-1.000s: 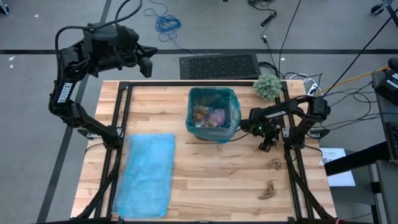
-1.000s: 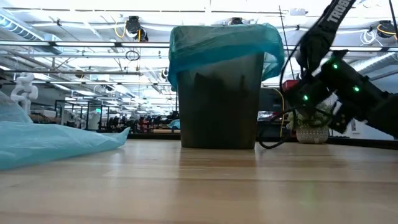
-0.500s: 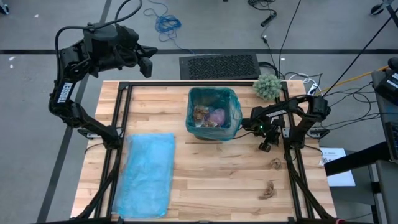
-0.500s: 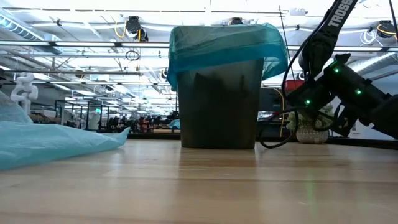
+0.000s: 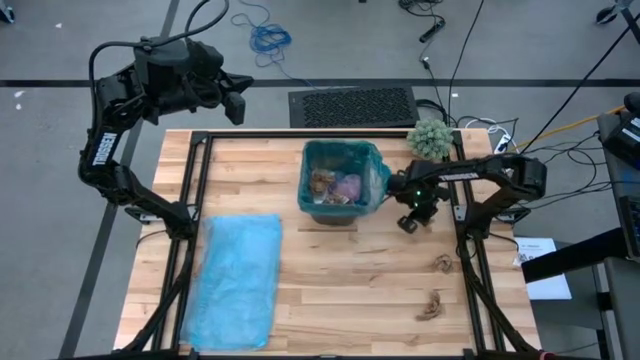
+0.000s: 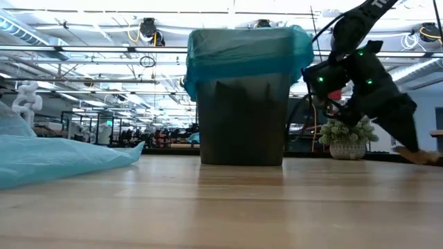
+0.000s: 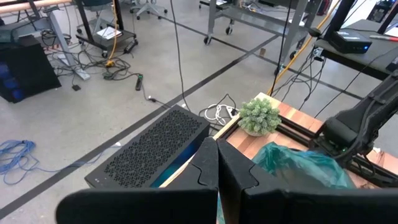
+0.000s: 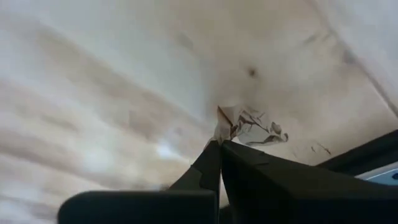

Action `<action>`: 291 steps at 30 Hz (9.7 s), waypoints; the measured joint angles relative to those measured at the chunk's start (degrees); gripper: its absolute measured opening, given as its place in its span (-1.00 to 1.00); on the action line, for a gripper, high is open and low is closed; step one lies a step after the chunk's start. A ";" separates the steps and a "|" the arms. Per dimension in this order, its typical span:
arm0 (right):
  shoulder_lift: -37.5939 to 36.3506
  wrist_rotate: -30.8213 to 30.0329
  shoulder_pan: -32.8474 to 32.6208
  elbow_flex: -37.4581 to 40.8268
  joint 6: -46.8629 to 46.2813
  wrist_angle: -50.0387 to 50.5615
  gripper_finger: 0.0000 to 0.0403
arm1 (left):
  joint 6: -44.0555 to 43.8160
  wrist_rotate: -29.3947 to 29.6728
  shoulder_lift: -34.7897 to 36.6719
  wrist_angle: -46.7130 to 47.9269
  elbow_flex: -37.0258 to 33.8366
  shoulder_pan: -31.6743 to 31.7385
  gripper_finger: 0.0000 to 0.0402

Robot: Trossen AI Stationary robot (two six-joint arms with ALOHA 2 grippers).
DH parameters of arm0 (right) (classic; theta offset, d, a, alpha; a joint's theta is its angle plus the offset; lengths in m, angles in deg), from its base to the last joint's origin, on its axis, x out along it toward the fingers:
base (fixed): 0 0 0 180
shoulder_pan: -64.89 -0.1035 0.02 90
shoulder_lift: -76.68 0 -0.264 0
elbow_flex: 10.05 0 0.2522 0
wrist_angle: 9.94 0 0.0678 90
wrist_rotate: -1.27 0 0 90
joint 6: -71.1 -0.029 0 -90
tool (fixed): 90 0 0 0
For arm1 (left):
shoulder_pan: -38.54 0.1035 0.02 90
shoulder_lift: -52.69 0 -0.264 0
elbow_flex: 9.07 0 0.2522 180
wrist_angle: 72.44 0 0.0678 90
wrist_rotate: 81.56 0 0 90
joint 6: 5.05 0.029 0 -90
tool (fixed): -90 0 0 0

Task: Place trash/remove bag and relplace
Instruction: Put the brown napkin into the trash bin

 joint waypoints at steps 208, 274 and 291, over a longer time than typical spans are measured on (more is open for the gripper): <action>2.50 -8.80 -7.34 -48.27 9.84 -22.91 -1.00 | 1.05 0.02 2.34 -1.54 0.02 0.02 -1.00; -28.02 8.03 -37.30 -0.57 -14.22 6.72 0.02 | -1.90 7.76 2.23 -1.24 0.02 0.01 -1.00; -25.11 4.63 -49.23 17.14 -38.18 -15.90 -0.01 | -2.01 7.52 0.58 -1.06 0.02 0.01 -1.00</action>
